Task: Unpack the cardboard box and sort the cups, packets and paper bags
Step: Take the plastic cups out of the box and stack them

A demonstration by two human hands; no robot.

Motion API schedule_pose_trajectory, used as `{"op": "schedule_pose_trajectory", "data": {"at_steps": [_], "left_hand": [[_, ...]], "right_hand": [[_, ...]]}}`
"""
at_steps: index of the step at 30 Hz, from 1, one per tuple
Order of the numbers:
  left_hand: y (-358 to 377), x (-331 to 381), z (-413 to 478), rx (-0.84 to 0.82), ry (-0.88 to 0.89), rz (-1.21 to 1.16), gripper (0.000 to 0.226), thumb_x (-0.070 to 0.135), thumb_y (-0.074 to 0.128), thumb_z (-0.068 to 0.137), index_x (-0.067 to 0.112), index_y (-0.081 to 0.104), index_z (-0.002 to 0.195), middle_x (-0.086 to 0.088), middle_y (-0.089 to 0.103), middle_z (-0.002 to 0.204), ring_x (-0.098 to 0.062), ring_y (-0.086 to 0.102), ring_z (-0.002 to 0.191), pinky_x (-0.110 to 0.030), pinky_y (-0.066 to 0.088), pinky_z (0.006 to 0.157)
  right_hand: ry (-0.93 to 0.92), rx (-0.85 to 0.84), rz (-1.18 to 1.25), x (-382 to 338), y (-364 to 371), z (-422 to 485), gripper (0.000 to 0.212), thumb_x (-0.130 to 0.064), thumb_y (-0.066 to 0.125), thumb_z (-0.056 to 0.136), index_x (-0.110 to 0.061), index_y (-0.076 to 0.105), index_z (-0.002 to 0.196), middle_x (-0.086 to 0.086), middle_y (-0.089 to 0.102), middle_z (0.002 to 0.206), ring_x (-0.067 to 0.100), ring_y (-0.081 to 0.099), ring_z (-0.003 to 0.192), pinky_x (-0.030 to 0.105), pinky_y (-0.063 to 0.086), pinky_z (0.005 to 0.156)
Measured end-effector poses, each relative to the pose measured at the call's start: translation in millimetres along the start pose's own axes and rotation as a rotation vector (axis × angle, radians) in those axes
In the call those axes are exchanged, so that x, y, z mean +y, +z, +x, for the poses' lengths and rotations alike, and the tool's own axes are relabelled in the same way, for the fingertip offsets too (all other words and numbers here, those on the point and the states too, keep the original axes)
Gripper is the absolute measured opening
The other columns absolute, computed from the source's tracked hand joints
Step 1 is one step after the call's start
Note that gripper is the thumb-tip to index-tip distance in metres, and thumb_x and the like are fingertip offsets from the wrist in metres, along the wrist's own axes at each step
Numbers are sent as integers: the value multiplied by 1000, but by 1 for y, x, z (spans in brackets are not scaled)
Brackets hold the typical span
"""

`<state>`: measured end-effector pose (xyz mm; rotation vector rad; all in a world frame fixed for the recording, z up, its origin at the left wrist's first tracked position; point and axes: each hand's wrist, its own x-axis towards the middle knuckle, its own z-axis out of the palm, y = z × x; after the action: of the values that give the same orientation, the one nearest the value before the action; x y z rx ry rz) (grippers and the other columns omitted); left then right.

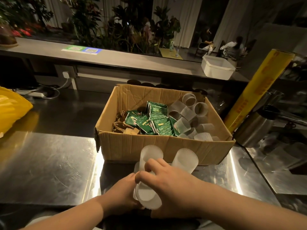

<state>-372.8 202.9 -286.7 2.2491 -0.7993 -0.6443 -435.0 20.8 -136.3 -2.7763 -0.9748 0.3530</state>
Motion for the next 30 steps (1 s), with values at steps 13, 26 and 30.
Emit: {"op": "schedule_pose_trajectory", "data": {"at_steps": [13, 26, 30], "left_hand": [[15, -18, 26, -167, -119, 210, 88, 66, 77, 76, 35, 39, 149, 5, 47, 150, -22, 41, 140, -41, 30, 122], [5, -36, 31, -153, -210, 124, 73, 48, 69, 85, 18, 45, 148, 2, 55, 141, -10, 52, 119, -28, 40, 112], [-3, -44, 33, -97, -215, -41, 106, 81, 65, 61, 42, 24, 150, 25, 30, 148, -6, 34, 138, -34, 25, 125]], "right_hand": [[119, -169, 27, 30, 23, 19, 79, -47, 80, 84, -34, 35, 148, -3, 40, 146, 23, 38, 129, 42, 44, 104], [538, 35, 225, 45, 23, 21, 72, -63, 49, 98, -24, 29, 155, 2, 41, 156, 25, 34, 144, 45, 32, 118], [505, -17, 254, 48, 20, 22, 48, -43, 46, 105, -19, 40, 147, 6, 58, 140, 26, 50, 131, 44, 29, 117]]}}
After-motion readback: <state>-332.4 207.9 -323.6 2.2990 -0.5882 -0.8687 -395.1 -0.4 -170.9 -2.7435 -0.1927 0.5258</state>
